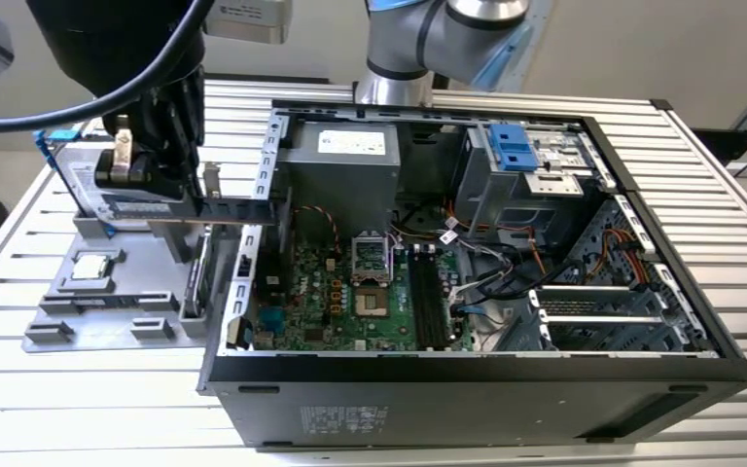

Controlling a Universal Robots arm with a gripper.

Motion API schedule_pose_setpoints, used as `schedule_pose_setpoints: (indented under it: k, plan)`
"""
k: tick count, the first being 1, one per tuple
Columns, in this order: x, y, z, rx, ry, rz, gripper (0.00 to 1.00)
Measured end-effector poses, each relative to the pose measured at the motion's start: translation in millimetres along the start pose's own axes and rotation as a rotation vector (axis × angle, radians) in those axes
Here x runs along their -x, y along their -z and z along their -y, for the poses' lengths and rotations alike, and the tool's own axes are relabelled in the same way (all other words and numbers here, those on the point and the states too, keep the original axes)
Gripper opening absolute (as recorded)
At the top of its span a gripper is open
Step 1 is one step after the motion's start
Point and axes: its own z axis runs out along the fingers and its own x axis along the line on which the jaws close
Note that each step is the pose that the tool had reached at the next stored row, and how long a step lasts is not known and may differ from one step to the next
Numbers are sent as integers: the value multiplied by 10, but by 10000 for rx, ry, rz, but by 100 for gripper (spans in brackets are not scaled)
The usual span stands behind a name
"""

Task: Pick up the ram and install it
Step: 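Pick up the ram and move it above insertion slot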

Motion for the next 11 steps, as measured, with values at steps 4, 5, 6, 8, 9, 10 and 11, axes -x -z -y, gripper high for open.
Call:
schedule_pose_setpoints:
  k: [4, 5, 6, 8, 9, 10, 11]
  plan:
    - [-3, 1, -67, 0, 0, 1, 0]
    - [-3, 1, -82, 0, 0, 1, 0]
    - [-4, 2, -98, 0, 0, 1, 0]
    - [-5, 2, -132, 0, 0, 1, 0]
    - [-6, 3, -149, 0, 0, 1, 0]
    - [-7, 3, -166, 0, -1, 2, 0]
    - [-7, 3, -183, 0, 0, 1, 0]
